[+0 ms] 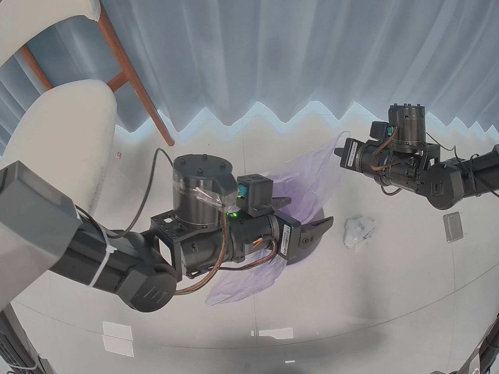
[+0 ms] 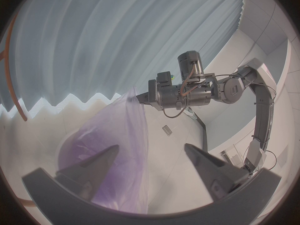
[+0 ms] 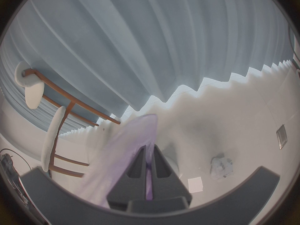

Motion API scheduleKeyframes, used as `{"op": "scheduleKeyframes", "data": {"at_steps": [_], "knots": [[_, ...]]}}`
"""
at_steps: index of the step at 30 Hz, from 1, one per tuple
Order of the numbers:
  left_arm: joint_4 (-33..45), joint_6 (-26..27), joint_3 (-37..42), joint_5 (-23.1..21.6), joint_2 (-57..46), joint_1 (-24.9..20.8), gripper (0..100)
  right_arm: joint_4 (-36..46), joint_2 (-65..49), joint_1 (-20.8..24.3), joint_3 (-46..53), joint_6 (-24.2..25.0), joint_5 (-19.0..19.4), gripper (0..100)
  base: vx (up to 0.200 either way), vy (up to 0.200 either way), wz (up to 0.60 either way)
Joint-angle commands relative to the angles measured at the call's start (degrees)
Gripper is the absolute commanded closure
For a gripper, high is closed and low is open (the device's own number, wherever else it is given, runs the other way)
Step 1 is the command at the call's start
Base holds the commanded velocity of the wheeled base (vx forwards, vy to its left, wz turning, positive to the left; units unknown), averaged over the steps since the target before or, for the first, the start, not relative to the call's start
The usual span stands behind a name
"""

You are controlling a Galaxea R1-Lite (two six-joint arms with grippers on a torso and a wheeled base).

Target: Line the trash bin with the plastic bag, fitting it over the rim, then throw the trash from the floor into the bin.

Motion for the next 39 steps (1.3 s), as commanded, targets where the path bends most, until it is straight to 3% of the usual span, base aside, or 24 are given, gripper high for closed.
{"op": "scheduleKeyframes", "data": {"at_steps": [1,6,10,12,14,18,29,39], "knots": [[1.8,0.1,4.1,0.1,-7.1,0.0,0,0.0,-2.5,-1.3,0.7,-0.2,1.0,100,0.000,0.000,0.00],[7.7,0.2,12.1,-0.4,-16.7,2.6,0,-0.1,-4.3,-1.6,2.9,-0.4,3.3,100,0.000,0.000,0.00],[7.4,0.0,19.1,-1.5,-19.0,6.5,0,-0.2,-4.1,-1.6,3.5,-0.2,3.2,100,0.000,0.000,0.00],[6.7,0.3,22.6,-4.7,-20.9,8.1,0,-0.1,-3.8,-1.6,3.6,0.1,3.0,100,0.000,0.000,0.00],[5.9,0.5,25.9,-7.4,-22.0,8.4,0,-0.1,-3.8,-1.6,3.7,0.1,2.9,100,0.000,0.000,0.00],[5.3,3.9,31.0,-7.6,-21.8,8.7,0,-0.1,-3.8,-1.6,3.8,0.1,3.0,100,0.000,0.000,0.00],[5.2,7.7,31.6,-10.2,-15.3,13.7,0,-0.2,-4.0,-1.1,4.0,0.2,2.9,100,0.000,0.000,0.00],[1.8,10.0,25.1,-12.9,-6.3,15.9,0,-1.0,-4.3,-1.2,4.1,0.2,2.9,100,0.000,0.000,0.00]]}}
